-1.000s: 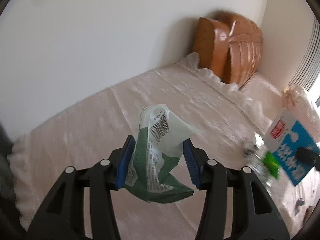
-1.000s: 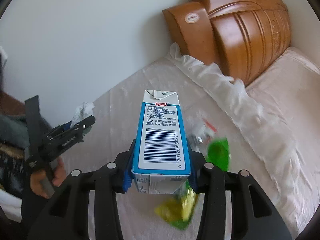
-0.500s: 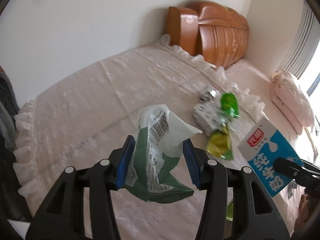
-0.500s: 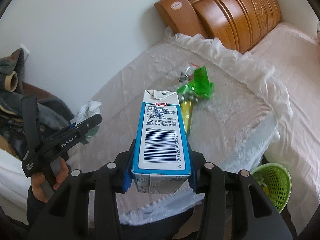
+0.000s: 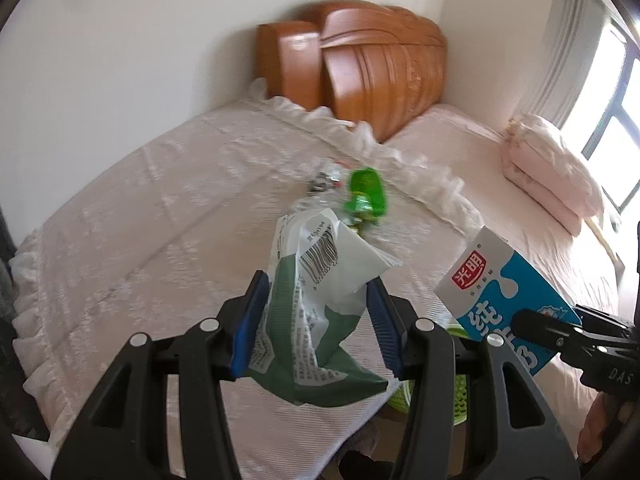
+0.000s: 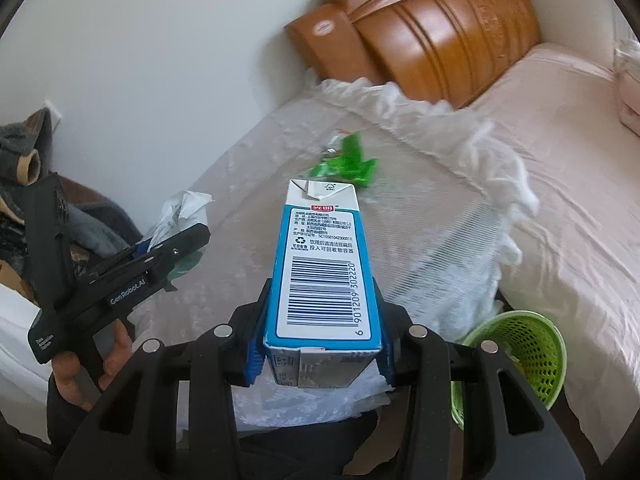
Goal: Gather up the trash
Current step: 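Carry the wrapper and milk carton to the green wastebasket and open both tools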
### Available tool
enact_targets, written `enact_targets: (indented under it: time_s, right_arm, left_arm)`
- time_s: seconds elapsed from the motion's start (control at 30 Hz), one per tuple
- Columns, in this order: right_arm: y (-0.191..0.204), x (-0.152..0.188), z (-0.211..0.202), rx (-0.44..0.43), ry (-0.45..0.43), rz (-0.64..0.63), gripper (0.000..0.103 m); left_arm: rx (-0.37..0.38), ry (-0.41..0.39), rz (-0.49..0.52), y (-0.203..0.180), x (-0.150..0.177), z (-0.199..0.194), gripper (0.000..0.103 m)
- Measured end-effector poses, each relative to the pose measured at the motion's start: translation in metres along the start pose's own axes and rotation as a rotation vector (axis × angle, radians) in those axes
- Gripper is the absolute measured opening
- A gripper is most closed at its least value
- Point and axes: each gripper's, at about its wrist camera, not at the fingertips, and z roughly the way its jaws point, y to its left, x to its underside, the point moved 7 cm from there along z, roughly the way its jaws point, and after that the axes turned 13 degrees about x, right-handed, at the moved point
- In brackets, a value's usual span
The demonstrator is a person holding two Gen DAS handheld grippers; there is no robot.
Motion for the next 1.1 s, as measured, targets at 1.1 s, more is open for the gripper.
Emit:
enact_targets:
  time_s: [1.1]
  right_arm:
    - [-0.262, 0.115, -0.086, 0.323, 0.016, 0.355, 0.044]
  left_arm:
    - [0.354, 0.438, 0.391, -0.277, 0.132, 0.163, 0.089]
